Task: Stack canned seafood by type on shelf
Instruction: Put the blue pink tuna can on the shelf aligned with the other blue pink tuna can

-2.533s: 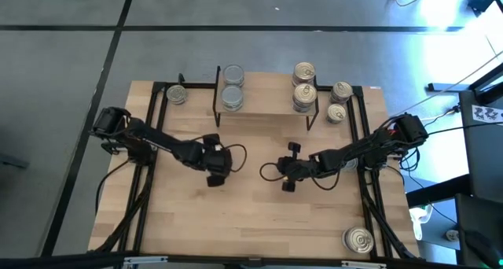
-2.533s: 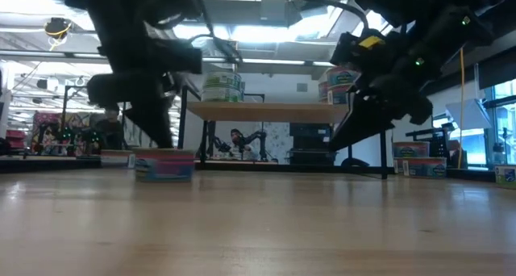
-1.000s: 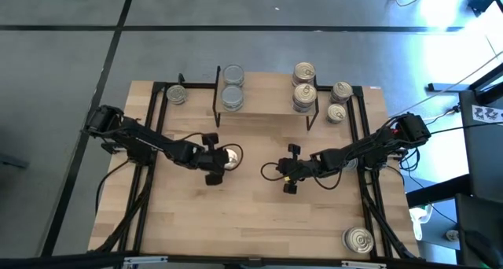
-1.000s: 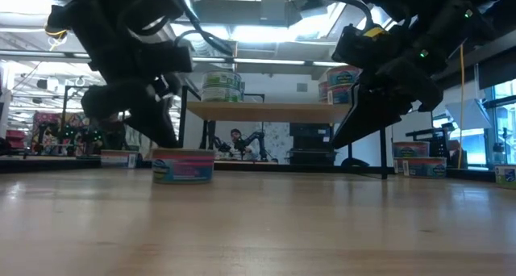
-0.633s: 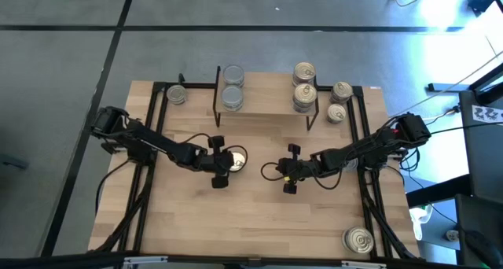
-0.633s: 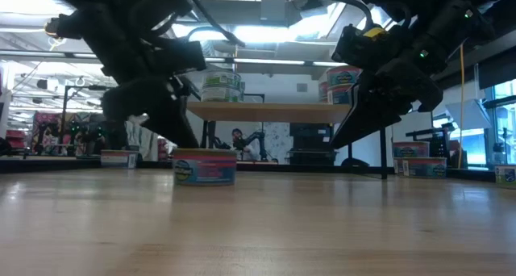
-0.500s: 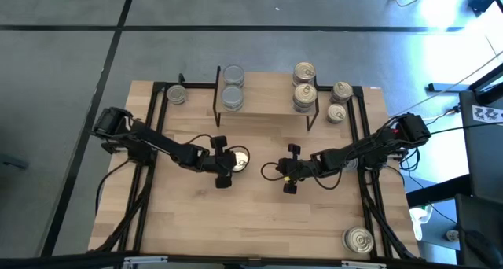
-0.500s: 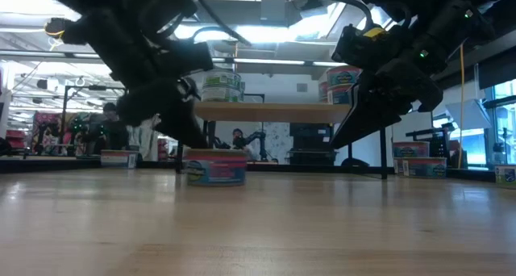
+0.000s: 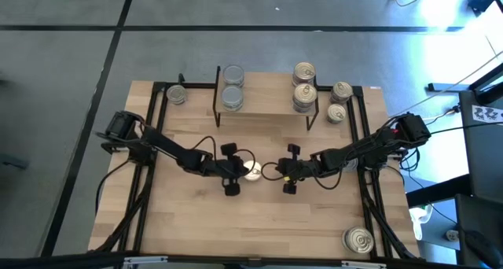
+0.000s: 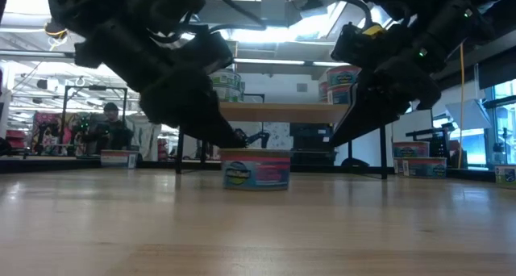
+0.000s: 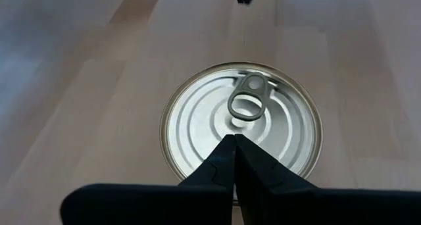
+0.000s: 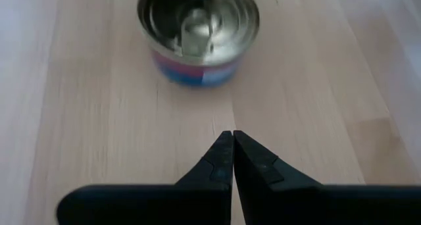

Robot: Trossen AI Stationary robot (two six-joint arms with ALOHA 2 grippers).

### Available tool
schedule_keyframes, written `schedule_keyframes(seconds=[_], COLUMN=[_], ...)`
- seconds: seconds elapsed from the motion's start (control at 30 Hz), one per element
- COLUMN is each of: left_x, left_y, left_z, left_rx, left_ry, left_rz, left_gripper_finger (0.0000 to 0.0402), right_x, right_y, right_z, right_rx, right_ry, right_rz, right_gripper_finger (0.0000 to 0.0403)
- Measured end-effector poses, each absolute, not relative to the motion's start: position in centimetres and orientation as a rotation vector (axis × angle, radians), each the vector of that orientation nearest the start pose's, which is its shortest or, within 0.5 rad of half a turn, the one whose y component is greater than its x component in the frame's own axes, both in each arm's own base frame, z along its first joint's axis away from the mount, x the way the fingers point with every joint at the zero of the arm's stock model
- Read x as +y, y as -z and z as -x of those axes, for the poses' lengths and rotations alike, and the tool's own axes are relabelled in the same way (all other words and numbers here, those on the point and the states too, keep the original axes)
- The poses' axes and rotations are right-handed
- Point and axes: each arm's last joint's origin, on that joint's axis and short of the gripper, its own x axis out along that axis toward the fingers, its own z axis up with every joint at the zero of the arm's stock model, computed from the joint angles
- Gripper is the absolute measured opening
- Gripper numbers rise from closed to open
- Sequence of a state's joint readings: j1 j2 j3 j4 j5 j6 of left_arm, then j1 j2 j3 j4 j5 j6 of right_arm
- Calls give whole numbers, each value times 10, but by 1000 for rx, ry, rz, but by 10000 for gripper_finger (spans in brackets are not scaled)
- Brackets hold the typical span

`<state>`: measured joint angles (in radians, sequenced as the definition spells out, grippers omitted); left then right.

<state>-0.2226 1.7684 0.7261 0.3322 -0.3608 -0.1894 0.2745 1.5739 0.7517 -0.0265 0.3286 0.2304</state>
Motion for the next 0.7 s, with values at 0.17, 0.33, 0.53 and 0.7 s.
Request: schedule_keyframes(seconds=[0.17,0.33,0.53,0.7], left_x=[-66,-75,-80,-75], left_y=[-108,-109,-129,-149], left_z=[-325,-332,-332,-321], left_rx=[572,539,499,549], left_ry=[-165,-110,-70,-87], left_rz=[30,-25,-102,-113], left_gripper_finger=[4,4,4,5], right_x=[72,73,75,75], right_y=[-162,-167,-172,-172], right_z=[-291,-295,-299,-299], right_rx=[727,661,599,599], right_ry=[136,128,117,100], right_rz=[10,-10,-30,-30], right_gripper_finger=[14,14,14,14])
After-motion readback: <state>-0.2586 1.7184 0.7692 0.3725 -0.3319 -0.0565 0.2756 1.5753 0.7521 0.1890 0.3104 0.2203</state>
